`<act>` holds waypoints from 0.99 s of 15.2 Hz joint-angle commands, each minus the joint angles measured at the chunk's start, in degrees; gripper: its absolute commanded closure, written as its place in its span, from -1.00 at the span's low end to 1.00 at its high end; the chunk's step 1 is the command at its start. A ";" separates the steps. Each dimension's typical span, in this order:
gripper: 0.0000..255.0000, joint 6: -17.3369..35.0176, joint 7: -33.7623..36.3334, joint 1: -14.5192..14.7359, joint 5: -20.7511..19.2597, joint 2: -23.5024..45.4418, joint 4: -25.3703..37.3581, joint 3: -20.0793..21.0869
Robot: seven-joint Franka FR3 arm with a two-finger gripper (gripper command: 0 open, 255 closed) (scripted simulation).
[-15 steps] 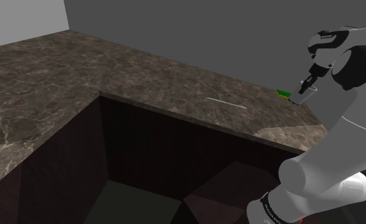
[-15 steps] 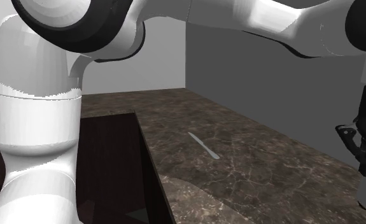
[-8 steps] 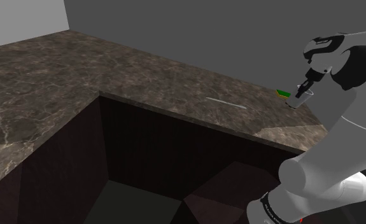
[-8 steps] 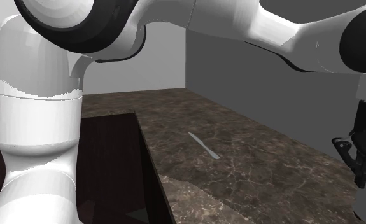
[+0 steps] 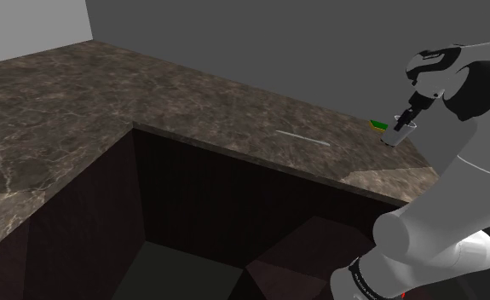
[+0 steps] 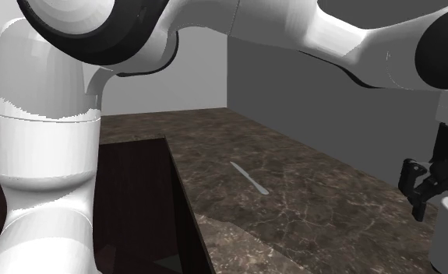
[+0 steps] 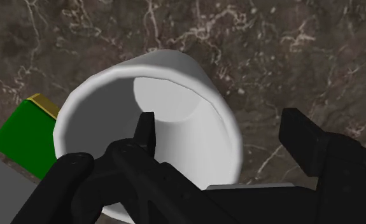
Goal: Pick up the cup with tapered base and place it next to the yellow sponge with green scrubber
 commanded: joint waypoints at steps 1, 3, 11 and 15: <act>-1.00 0.00 0.00 0.00 0.00 0.00 0.00 0.00; -1.00 0.00 0.00 0.00 0.00 -0.01 -0.01 0.00; -1.00 -7.04 0.33 -0.01 -0.46 -0.75 6.39 -0.15; -1.00 -7.04 0.33 -0.01 -0.46 -0.75 6.40 -0.15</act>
